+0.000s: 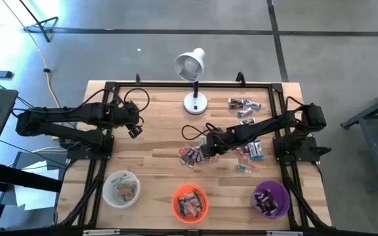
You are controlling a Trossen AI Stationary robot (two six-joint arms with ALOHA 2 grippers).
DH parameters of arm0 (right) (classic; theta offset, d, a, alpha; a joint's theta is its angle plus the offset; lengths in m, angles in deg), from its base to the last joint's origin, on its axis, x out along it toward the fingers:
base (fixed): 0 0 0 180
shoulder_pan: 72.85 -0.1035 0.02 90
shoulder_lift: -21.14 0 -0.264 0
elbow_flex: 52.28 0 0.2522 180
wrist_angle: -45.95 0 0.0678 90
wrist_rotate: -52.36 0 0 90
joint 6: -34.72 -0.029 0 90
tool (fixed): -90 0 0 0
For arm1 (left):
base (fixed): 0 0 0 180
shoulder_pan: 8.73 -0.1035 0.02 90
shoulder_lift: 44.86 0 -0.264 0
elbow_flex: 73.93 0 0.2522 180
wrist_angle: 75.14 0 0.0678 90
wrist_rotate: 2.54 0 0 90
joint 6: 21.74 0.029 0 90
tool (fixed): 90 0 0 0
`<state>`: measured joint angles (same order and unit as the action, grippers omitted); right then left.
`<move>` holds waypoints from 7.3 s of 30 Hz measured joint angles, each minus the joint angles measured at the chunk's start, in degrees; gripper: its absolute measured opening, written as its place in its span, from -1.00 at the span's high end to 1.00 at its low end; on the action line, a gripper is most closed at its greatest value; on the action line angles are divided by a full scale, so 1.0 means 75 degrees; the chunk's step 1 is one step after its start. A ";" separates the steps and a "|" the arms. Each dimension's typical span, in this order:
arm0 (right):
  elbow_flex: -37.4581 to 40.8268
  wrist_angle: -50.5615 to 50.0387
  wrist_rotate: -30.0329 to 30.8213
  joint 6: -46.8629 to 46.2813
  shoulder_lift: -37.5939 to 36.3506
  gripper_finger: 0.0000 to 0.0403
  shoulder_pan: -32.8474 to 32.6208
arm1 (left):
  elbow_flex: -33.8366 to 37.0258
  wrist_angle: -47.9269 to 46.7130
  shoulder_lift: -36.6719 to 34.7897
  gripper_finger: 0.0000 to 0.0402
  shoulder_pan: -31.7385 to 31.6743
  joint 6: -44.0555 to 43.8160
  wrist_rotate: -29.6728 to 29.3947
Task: Organize candy in baskets
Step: Put the brown chocolate bar into the purple bucket
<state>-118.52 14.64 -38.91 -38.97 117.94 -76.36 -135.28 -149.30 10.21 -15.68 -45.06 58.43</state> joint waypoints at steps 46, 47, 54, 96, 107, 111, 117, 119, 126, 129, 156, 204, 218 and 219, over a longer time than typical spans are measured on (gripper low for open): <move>-0.1882 -0.3317 -0.0696 -0.0387 -0.1085 0.99 -0.0875 | 0.0000 0.0099 -0.0003 0.36 -0.0380 0.0571 -0.0614; -0.2147 -0.3792 -0.0708 -0.0517 -0.1192 0.99 -0.1035 | 0.0000 0.0102 -0.0001 0.36 -0.0427 0.0591 -0.0616; -0.3869 -0.7257 -0.0693 -0.2656 -0.1285 1.00 -0.2583 | 0.0000 0.0117 0.0000 0.36 -0.0704 0.0548 -0.0621; -0.1017 -0.3866 0.4237 -0.3980 -0.1460 0.29 -0.2652 | 0.0000 0.1406 0.0000 0.36 -0.1406 0.0735 0.0047; 0.0959 0.1431 0.3539 -0.2548 -0.1313 0.29 -0.0832 | 0.0000 0.1359 0.0000 0.36 -0.1565 0.1509 0.0071; 0.0630 0.1604 0.2625 -0.2503 -0.0614 0.29 -0.0679 | 0.0000 0.1343 0.0003 0.36 -0.1635 0.1734 0.0080; -0.0860 0.1171 0.1323 -0.1660 0.0788 0.29 -0.0681 | 0.0000 0.1341 0.0003 0.36 -0.1756 0.1722 0.0137; -0.1393 0.0581 0.1069 -0.1334 0.1080 0.29 -0.0679 | 0.0000 0.1336 0.0003 0.36 -0.1778 0.1703 0.0148; -0.2516 -0.1120 0.0291 -0.0904 0.1724 0.29 -0.0664 | 0.0000 0.1248 0.0003 0.36 -0.1778 0.1257 0.0497; -0.2536 -0.1137 0.0302 -0.0799 0.1763 0.29 -0.0645 | 0.0000 0.1227 0.0003 0.36 -0.1778 0.1138 0.0624; -0.2570 -0.0600 -0.0702 -0.1380 0.2462 0.29 -0.0369 | 0.0000 0.0825 0.0000 0.36 -0.1781 0.2668 0.0607; -0.8636 -0.9646 0.0118 -0.3108 0.1992 1.00 -0.2604 | 0.0000 0.1075 0.0000 0.36 -0.2787 0.3888 0.0600; -0.6778 -0.9662 -0.2730 -0.5968 0.1640 1.00 -0.4936 | 0.0000 0.2150 0.0000 0.36 -0.2792 0.3701 0.0644; -0.6567 -0.9665 -0.2719 -0.6096 0.1542 1.00 -0.5048 | -0.0001 0.2238 0.0000 0.36 -0.2792 0.3630 0.0646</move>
<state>-167.77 -57.85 -59.31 -84.70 129.50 -114.22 -135.29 -132.52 10.21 -36.63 -17.83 63.27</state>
